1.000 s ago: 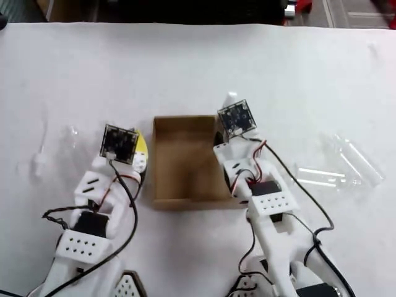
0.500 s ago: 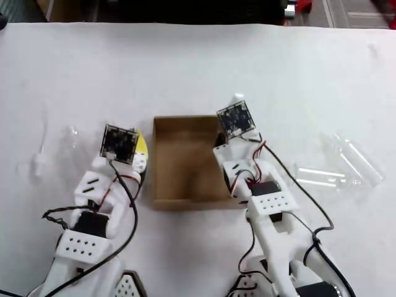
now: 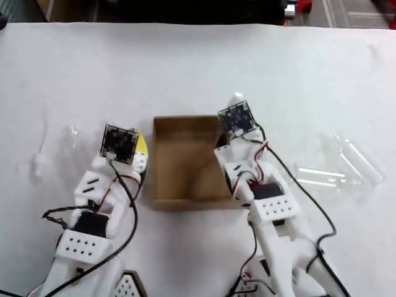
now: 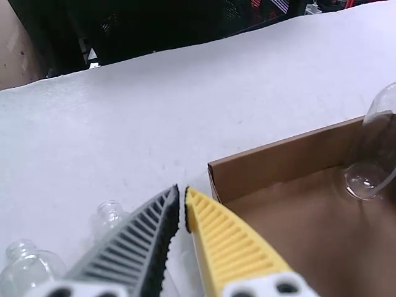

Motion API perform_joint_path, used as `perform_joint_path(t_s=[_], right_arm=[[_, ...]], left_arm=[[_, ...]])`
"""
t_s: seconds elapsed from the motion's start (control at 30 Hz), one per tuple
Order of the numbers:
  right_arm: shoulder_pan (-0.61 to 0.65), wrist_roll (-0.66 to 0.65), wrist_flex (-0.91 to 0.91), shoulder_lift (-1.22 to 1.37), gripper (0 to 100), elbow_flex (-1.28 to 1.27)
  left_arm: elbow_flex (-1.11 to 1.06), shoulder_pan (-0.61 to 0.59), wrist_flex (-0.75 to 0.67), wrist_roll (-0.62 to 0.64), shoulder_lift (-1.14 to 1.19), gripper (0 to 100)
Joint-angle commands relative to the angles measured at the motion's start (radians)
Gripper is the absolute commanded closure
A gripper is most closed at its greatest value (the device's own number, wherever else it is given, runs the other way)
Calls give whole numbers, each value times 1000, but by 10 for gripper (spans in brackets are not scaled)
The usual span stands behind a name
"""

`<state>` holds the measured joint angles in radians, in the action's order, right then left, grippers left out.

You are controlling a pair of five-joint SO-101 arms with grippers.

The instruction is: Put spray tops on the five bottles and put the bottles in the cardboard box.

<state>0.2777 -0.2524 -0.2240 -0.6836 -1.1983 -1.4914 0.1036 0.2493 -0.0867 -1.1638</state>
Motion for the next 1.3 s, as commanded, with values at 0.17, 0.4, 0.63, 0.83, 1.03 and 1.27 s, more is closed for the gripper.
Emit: perform_joint_path(t_s=[0.17, 0.4, 0.63, 0.83, 1.03, 1.27], right_arm=[[-116, -9, -294, -432, 741, -5], [-398, -135, -578, -602, 744, 110], [-656, -381, -674, -430, 744, 267], [-875, -425, -677, -119, 744, 548], [-878, -632, -803, 309, 744, 875], [-878, -787, -1129, 727, 744, 1372]], left_arm=[[14, 8, -2, -8, -25, 976], [12, 8, -2, -8, -25, 976], [12, 7, 0, -8, -25, 976], [12, 7, 3, -8, -25, 976], [11, 7, 3, -8, -24, 976], [11, 8, 3, -8, -21, 976]])
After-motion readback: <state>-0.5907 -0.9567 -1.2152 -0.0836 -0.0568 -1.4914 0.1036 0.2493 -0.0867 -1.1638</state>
